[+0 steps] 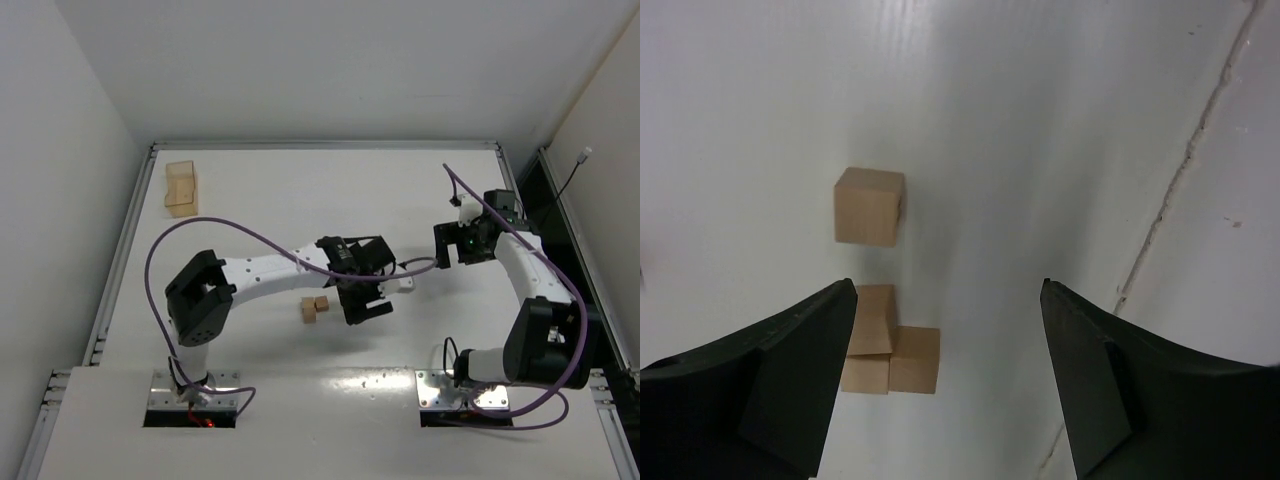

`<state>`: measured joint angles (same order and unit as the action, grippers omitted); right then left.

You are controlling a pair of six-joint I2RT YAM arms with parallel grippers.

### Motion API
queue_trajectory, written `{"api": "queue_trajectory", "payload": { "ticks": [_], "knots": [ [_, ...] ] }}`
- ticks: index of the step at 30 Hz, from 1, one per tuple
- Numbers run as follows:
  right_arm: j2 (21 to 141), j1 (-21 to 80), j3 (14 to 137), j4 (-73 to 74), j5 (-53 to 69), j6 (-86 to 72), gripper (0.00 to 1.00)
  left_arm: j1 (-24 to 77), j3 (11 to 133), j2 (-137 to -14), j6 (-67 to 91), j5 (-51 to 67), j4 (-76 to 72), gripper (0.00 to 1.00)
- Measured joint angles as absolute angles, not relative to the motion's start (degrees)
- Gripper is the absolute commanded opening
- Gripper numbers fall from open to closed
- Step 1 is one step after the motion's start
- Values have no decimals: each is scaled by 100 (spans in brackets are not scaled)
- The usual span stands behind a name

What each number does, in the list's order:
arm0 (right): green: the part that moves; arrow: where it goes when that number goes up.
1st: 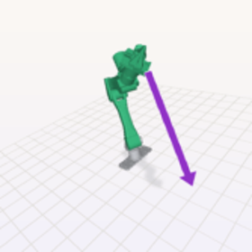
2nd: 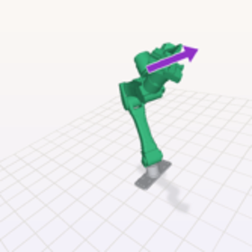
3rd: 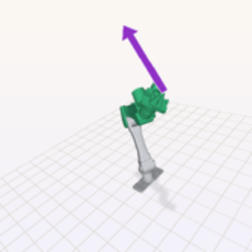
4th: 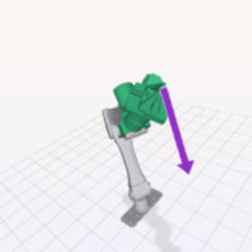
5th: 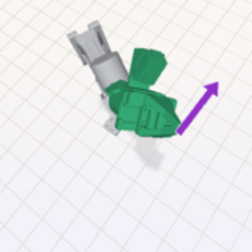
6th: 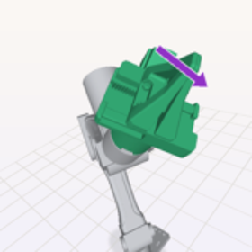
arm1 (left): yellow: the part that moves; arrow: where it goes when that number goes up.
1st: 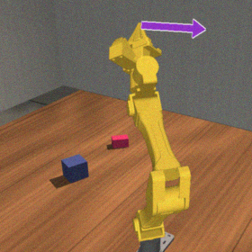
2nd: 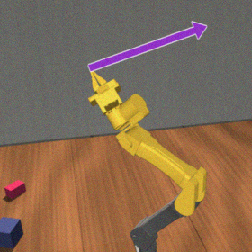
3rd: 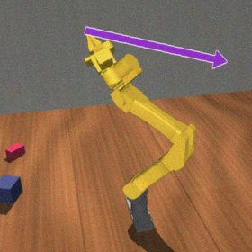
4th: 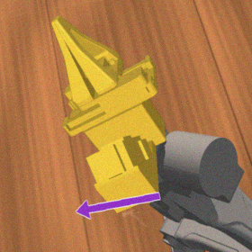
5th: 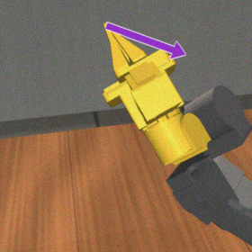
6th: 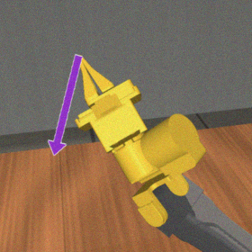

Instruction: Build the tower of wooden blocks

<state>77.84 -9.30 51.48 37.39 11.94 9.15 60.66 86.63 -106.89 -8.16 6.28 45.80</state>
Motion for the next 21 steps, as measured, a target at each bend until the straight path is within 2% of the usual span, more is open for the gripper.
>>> {"api": "queue_trajectory", "payload": {
  "ticks": [4, 21],
  "knots": [
    [7754, -930, 5148, 3732, 1170, 897, 100, 6326, 8503, -10733, -996, 504, 4447, 71],
    [7688, -1000, 5148, 3730, 1092, 897, 100, 6326, 8184, -11251, -1385, -132, 3811, 69]
  ]
}}
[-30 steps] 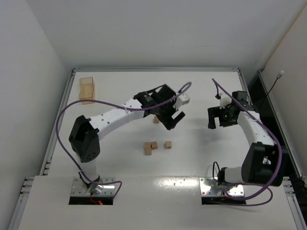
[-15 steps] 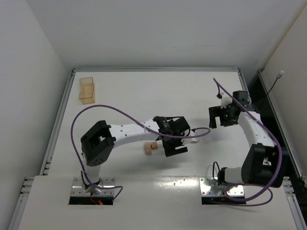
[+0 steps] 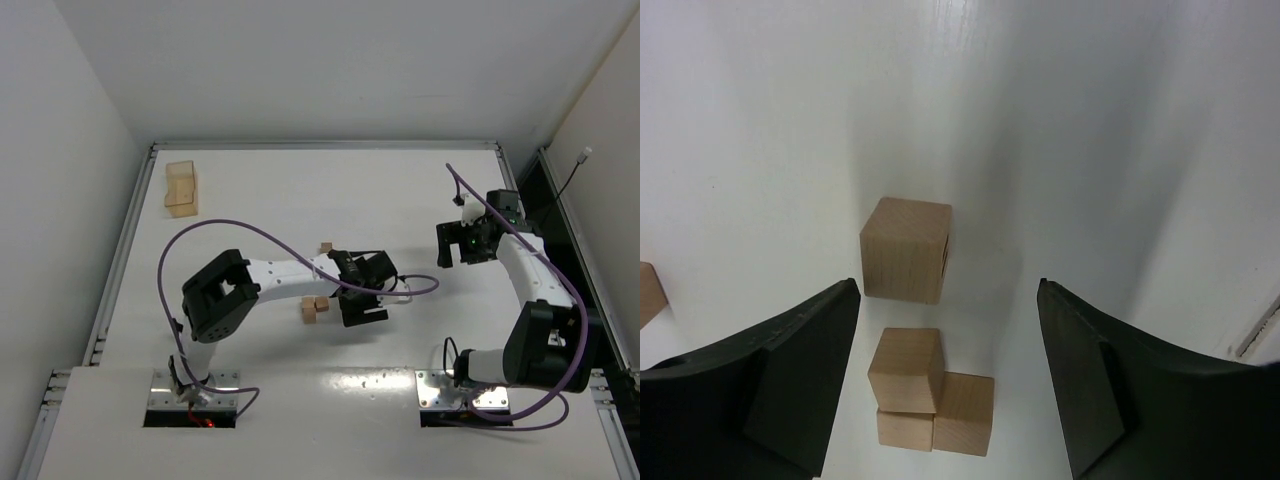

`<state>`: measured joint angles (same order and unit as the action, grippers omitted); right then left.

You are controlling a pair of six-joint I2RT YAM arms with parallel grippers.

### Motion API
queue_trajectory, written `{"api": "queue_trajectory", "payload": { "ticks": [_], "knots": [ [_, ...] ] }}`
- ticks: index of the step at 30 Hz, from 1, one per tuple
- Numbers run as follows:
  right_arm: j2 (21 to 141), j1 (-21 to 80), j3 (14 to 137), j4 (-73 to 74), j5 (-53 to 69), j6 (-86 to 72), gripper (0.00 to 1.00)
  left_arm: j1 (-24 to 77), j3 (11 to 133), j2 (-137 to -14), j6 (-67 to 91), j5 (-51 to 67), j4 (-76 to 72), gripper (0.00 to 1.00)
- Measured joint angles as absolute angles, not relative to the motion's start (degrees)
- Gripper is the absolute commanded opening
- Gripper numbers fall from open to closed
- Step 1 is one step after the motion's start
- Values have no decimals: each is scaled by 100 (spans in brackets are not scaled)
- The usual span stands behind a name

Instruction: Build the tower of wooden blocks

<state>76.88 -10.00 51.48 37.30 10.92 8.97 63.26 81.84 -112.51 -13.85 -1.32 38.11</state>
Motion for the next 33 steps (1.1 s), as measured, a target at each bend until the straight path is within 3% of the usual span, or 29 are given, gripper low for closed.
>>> {"api": "queue_trajectory", "payload": {
  "ticks": [6, 13, 16, 17, 21, 27, 33],
  "knots": [
    [7690, -1000, 5148, 3730, 1092, 897, 100, 6287, 8184, -11330, -1439, -148, 3669, 66],
    [7697, -1000, 5148, 3728, 1092, 895, 100, 6167, 8187, -11646, -1448, -143, 3597, 53],
    [7699, -1000, 5148, 3728, 1090, 895, 100, 6110, 8197, -11660, -1444, -126, 3548, 35],
    [7699, -1000, 5148, 3728, 1090, 895, 100, 6101, 8197, -11662, -1441, -137, 3546, 20],
    [7712, -1000, 5148, 3726, 1090, 895, 100, 6075, 8237, -11690, -1474, -154, 3535, 0],
    [7789, -1000, 5148, 3712, 1090, 895, 100, 5996, 8503, -11769, -1146, -193, 3566, 0],
    [7789, -1000, 5148, 3712, 1092, 897, 100, 5496, 9533, -11843, 283, -410, 3887, 0]
  ]
}}
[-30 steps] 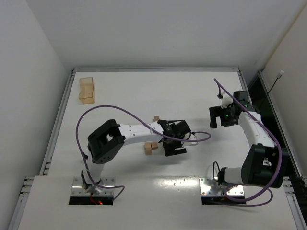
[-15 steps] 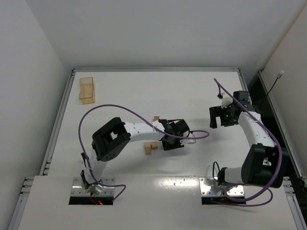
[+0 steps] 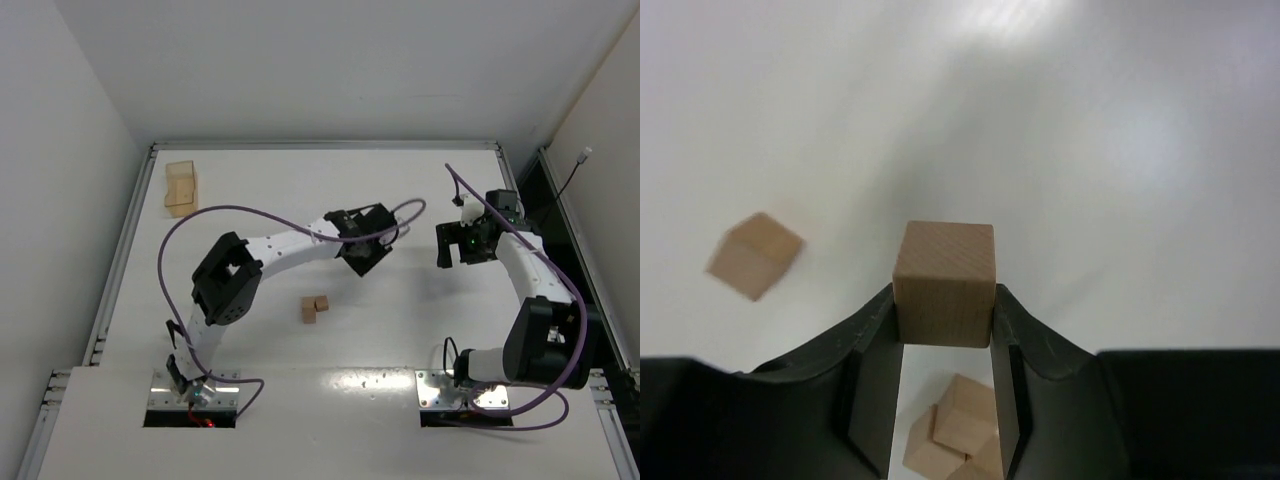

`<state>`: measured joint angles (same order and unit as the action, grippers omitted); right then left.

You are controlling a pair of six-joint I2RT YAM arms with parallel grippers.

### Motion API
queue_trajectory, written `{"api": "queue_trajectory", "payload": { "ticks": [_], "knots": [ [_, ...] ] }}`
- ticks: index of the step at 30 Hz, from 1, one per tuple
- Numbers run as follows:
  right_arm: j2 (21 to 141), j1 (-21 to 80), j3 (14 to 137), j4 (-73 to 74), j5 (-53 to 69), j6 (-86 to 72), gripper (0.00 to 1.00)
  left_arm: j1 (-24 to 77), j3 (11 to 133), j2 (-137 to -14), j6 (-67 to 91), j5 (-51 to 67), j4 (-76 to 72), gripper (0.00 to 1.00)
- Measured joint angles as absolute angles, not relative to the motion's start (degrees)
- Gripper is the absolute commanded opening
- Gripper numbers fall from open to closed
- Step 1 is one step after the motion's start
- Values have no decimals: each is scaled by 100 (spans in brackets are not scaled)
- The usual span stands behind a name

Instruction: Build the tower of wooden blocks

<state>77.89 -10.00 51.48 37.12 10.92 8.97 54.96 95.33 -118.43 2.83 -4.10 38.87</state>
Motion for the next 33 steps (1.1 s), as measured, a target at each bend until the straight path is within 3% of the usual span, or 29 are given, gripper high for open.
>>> {"api": "queue_trajectory", "payload": {
  "ticks": [4, 11, 25, 33],
  "knots": [
    [7804, -1000, 5148, 3710, 1092, 897, 100, 5253, 10477, -12029, 1603, -1127, 4200, 0],
    [7898, -1000, 5148, 3728, 1092, 895, 100, 5159, 10672, -12167, 2694, -2099, 4810, 0],
    [7985, -998, 5148, 3741, 1100, 895, 100, 3728, 10704, -12302, 3076, -1463, 5096, 0],
    [8049, -998, 5148, 3741, 1105, 895, 100, 3575, 10464, -12300, 3212, -757, 5089, 0]
  ]
}}
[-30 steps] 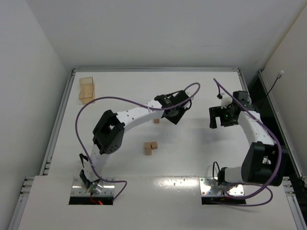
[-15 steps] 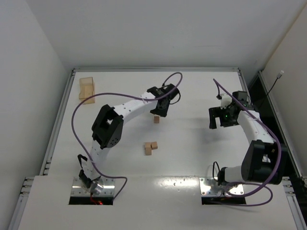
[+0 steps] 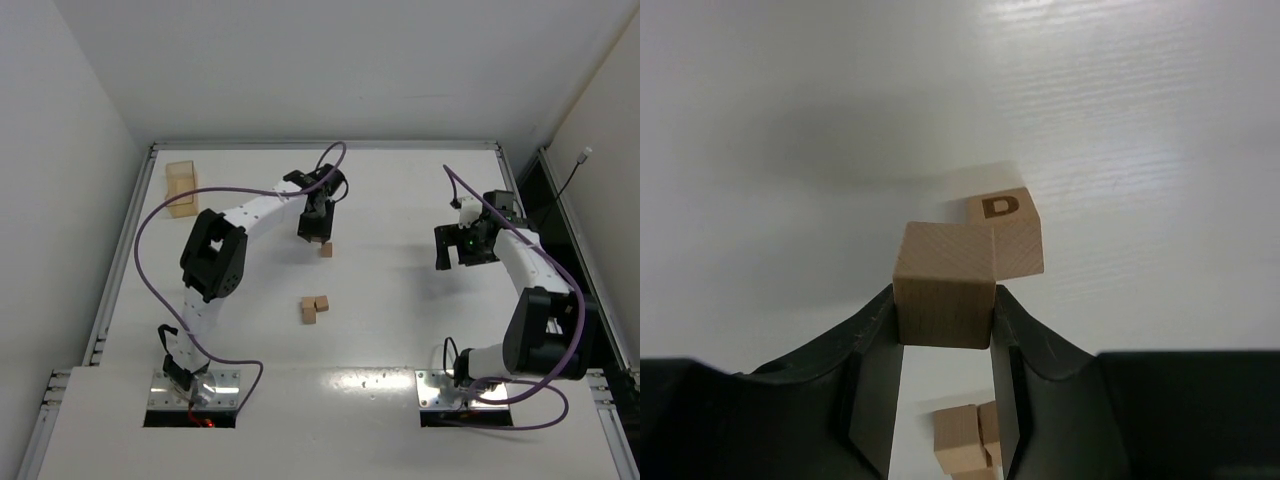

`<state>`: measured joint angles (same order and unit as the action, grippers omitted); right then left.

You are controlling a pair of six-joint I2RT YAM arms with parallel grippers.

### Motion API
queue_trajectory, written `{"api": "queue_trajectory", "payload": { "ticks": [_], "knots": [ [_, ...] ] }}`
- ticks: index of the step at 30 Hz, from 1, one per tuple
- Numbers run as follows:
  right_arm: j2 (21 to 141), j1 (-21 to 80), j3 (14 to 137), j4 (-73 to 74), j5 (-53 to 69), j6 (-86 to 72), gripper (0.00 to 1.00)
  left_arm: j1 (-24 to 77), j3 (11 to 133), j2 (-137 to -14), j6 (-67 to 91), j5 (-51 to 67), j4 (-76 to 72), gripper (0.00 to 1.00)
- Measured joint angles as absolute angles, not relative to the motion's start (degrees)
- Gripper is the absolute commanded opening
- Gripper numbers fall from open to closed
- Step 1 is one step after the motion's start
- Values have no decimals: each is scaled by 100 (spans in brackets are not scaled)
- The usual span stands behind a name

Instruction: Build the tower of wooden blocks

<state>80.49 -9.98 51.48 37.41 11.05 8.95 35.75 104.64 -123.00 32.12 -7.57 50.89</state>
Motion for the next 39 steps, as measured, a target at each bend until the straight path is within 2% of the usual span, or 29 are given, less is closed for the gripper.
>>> {"api": "queue_trajectory", "payload": {
  "ticks": [14, 39],
  "knots": [
    [8049, -950, 5148, 3760, 1100, 895, 100, 3726, 10064, -12234, 3697, -373, 5094, 0],
    [8049, -950, 5148, 3760, 1100, 895, 100, 3946, 10519, -12296, 3811, -762, 5085, 0]
  ]
}}
